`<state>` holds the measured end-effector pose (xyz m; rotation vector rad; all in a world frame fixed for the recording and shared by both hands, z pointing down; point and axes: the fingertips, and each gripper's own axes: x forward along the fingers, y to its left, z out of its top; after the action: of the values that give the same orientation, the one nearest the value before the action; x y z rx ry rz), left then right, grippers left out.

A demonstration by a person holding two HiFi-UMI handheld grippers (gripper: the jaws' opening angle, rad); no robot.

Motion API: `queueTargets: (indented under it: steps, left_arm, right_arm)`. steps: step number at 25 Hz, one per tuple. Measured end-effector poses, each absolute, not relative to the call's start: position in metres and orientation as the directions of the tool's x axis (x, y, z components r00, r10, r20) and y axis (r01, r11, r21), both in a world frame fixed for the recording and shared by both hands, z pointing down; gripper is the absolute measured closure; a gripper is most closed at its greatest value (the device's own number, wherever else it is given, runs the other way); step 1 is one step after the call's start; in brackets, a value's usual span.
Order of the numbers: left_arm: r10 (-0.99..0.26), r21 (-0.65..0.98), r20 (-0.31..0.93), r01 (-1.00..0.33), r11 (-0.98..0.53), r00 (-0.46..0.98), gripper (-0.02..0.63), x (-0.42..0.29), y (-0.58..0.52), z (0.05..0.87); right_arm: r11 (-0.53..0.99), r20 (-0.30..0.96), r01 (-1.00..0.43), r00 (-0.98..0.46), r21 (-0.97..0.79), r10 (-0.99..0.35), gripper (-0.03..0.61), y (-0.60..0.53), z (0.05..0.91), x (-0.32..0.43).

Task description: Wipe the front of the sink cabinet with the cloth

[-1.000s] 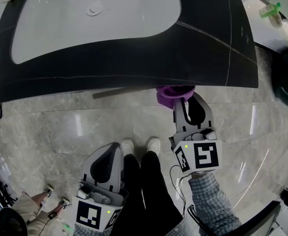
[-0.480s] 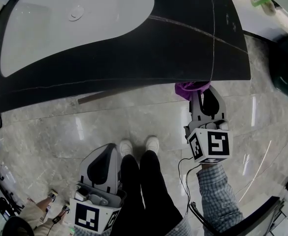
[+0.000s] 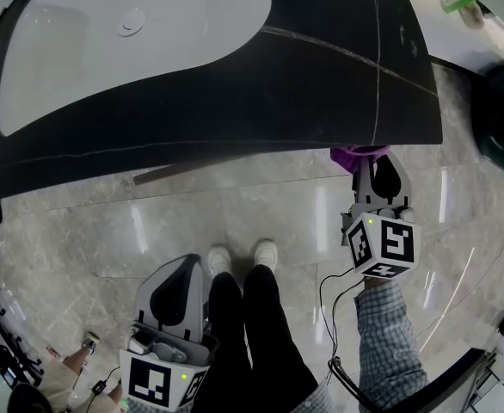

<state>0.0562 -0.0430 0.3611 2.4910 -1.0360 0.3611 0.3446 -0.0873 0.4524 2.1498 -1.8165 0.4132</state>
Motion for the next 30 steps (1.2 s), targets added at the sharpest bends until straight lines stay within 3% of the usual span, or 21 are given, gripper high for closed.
queueTargets:
  steps: [11, 30]
  left_arm:
    - [-0.620, 0.281, 0.388, -0.728, -0.625, 0.682, 0.603, 0.043, -0.043, 0.365]
    - [-0.678, 0.281, 0.396, -0.785, -0.553, 0.619, 0.603, -0.028, -0.038, 0.384]
  right_arm:
    - [-0.183, 0.422, -0.982, 0.188, 0.052, -0.887, 0.503, -0.088, 0.469, 0.343]
    - [-0.066, 0.443, -0.998, 0.056, -0.006, -0.895, 0.505, -0.099, 0.488, 0.234]
